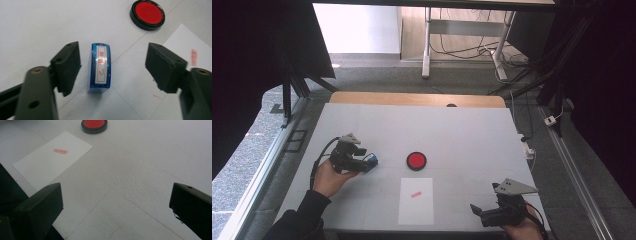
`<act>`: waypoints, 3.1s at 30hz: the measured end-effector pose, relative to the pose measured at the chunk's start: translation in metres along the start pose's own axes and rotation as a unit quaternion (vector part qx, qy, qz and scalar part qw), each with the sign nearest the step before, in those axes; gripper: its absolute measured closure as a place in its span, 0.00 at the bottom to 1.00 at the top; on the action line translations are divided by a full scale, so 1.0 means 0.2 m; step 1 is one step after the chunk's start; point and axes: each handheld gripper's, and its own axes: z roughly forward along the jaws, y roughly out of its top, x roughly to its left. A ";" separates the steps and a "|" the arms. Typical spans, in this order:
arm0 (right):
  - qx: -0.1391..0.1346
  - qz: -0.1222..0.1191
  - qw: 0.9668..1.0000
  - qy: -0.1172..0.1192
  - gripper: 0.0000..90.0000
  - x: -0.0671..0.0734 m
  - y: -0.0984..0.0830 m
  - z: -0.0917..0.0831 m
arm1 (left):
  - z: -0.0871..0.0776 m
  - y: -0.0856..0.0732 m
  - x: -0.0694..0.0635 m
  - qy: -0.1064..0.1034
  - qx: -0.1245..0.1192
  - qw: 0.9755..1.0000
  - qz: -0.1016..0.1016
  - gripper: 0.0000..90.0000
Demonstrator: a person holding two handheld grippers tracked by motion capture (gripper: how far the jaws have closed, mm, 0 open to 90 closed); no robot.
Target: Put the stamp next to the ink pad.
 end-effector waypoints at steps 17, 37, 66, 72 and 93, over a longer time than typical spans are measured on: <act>-0.004 0.004 1.000 0.004 0.00 0.00 0.00 0.00 | -0.15 -0.02 -0.10 -0.013 -0.040 0.999 -0.003 0.07; 0.000 0.009 1.000 0.010 0.00 -0.01 0.00 0.00 | -0.32 -0.15 -0.16 -0.020 -0.090 0.996 -0.012 0.02; 0.001 0.013 1.000 0.010 0.00 -0.01 0.00 0.01 | -0.53 -0.43 -0.25 0.002 -0.111 0.993 -0.030 0.00; 0.002 0.013 1.000 0.009 0.00 -0.01 0.00 0.01 | -0.56 -0.50 -0.26 0.004 -0.111 0.993 -0.039 0.00; 0.006 0.010 1.000 0.006 0.00 -0.01 0.01 0.01 | -0.55 -0.60 -0.29 0.037 -0.055 0.997 -0.040 0.00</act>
